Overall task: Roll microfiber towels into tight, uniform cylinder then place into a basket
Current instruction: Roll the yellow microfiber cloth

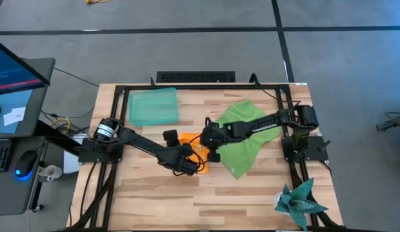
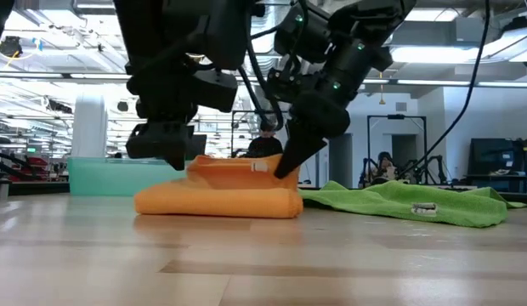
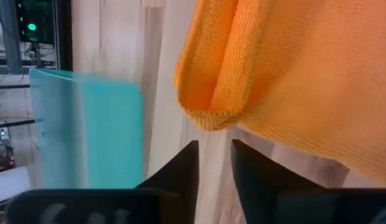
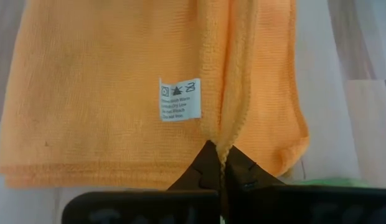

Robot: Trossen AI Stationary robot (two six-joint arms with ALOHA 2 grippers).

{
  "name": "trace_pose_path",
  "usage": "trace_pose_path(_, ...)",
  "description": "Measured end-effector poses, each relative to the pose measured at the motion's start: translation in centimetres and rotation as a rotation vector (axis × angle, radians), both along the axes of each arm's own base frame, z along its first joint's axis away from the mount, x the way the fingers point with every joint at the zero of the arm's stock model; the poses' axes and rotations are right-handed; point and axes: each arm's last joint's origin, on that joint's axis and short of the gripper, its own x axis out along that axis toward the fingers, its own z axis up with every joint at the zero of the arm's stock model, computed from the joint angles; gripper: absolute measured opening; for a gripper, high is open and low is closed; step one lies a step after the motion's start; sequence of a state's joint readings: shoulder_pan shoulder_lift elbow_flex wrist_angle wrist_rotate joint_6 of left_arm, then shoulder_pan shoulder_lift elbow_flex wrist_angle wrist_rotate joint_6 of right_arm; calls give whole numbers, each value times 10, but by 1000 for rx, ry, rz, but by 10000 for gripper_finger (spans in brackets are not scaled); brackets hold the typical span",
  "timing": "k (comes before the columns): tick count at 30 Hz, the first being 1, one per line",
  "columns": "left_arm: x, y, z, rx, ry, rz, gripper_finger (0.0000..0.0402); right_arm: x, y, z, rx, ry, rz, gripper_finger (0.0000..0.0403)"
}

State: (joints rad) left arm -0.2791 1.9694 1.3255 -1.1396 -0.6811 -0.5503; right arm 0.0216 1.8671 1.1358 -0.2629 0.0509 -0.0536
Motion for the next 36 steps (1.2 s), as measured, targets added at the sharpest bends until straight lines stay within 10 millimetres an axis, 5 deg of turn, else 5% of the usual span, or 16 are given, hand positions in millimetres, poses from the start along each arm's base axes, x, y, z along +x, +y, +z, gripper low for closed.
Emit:
trace_pose_path(12,-29,-16,8,62,122,126,109,0,-25,1,4,-8,-75,20)
trace_pose_path(27,-32,-27,8,62,102,103,105,1,-34,4,-39,-24,-126,173)
trace_pose_path(36,-29,-32,3,19,48,99,105,-10,-48,32,-8,37,-144,211)
